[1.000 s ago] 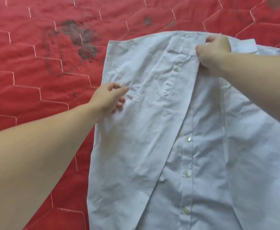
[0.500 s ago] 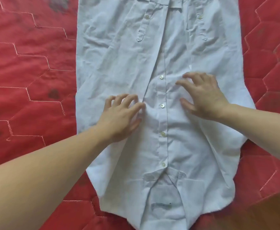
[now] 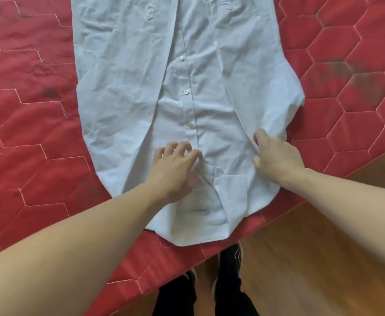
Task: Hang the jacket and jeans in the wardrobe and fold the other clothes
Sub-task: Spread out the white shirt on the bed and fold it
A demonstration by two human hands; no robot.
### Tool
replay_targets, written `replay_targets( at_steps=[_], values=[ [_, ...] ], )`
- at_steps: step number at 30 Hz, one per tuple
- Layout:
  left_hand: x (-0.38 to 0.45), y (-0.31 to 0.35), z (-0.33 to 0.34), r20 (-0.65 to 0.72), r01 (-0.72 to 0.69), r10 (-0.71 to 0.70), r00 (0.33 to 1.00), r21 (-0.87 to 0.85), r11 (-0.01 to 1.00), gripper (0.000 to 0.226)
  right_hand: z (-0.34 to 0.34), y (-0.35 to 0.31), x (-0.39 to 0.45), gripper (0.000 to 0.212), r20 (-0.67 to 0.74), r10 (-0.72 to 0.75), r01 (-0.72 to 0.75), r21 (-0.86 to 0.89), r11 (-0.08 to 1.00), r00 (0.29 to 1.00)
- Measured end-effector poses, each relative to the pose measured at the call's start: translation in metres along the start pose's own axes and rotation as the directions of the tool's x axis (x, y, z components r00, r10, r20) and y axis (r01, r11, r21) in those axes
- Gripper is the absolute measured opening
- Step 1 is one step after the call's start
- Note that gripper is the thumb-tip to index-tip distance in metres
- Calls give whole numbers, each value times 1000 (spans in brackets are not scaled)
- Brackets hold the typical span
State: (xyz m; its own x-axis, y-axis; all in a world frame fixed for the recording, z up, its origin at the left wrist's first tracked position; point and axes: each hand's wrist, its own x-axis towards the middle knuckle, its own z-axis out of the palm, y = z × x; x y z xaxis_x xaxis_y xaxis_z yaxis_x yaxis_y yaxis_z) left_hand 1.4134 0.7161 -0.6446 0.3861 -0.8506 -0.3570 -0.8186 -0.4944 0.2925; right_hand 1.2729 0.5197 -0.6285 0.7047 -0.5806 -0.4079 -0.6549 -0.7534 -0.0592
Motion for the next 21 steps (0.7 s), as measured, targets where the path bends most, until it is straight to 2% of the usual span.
replay_targets(
  at_steps=[3, 5, 7, 10, 13, 14, 16, 18, 19, 20, 21],
  values=[
    [-11, 19, 12, -8, 53, -53, 999, -12, 999, 41, 7, -4, -26, 24, -24, -127, 128, 76, 989, 992],
    [-18, 30, 16, -23, 78, -79, 997, -39, 996, 41, 18, -3, -44, 30, 24, -186, 182, 116, 976, 982],
    [-21, 40, 16, -16, 95, -96, 995, -57, 994, 42, 27, 3, -56, 29, 87, -165, 151, 152, 977, 982],
    [-24, 49, 16, 23, 115, -115, 993, -17, 993, 47, 33, 15, -59, 29, 109, -143, 123, 171, 978, 984],
    [-27, 53, 18, 30, 112, -114, 993, 50, 992, 49, 31, 23, -56, 23, 172, -196, 171, 148, 974, 965],
    [-27, 56, 18, 30, 113, -115, 993, 55, 992, 49, 29, 26, -55, 18, 166, -194, 157, 212, 965, 967],
    [-25, 66, 16, 8, 101, -102, 995, 33, 994, 49, 20, 35, -47, 13, 45, -34, 10, 460, 888, 998],
    [-17, 81, 13, -4, 32, -32, 999, -12, 999, 49, 13, 49, -24, 11, -71, 249, -138, 671, 729, 966],
    [-10, 93, 10, 16, 17, -16, 1000, -101, 995, 48, 9, 57, -11, 8, -82, 349, -182, 730, 659, 934],
    [-1, 106, 11, 57, 58, -45, 997, -264, 963, 46, 4, 64, 2, 3, -65, 412, -209, 783, 585, 909],
    [9, 121, 9, 121, 160, -118, 986, -455, 876, 45, -1, 70, 15, 6, -32, 451, -224, 836, 501, 892]
  ],
)
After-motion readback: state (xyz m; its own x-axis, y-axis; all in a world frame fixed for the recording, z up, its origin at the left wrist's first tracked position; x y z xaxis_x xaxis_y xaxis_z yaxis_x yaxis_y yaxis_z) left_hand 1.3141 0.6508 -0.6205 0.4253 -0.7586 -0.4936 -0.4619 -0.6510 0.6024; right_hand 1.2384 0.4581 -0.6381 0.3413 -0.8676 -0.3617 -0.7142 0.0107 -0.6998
